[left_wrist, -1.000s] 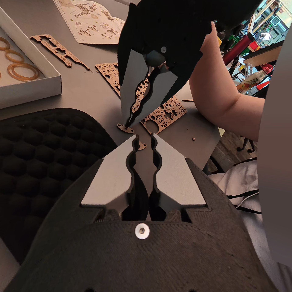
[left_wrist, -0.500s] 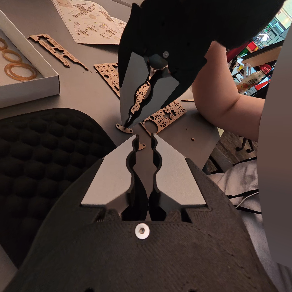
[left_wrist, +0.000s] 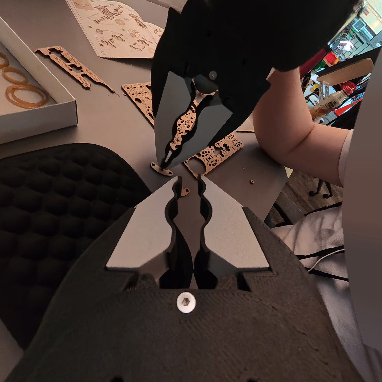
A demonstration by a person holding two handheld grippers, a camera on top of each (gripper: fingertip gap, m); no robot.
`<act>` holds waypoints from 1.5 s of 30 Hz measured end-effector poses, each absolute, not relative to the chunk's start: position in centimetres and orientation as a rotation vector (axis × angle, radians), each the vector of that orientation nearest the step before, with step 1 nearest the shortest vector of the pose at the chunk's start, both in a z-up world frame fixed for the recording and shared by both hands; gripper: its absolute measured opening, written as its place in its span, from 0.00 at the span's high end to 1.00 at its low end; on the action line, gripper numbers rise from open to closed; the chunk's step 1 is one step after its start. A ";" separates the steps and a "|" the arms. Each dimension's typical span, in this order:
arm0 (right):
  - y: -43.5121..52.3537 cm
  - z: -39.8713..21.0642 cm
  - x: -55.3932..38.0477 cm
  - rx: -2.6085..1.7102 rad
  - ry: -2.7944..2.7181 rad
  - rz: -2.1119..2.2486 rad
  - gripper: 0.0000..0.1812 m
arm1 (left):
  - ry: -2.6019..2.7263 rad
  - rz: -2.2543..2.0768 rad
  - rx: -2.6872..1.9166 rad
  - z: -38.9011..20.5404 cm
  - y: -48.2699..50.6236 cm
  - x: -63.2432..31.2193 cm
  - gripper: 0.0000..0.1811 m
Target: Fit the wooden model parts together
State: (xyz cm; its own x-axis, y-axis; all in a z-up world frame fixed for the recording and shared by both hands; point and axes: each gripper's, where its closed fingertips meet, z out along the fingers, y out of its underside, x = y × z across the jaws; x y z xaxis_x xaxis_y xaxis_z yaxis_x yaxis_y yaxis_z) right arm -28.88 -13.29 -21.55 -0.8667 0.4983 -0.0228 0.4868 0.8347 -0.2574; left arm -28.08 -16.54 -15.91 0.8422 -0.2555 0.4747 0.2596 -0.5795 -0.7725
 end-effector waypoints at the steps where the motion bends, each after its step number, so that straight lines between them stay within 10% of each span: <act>1: -13.3 -21.6 -28.9 -0.782 -2.965 0.397 0.99 | -0.003 -0.691 -2.077 -15.9 -16.5 -28.1 0.92; 45: -13.0 -21.4 -28.5 -0.730 -2.988 0.499 1.00 | -0.013 -0.693 -2.076 -16.0 -16.7 -28.2 0.92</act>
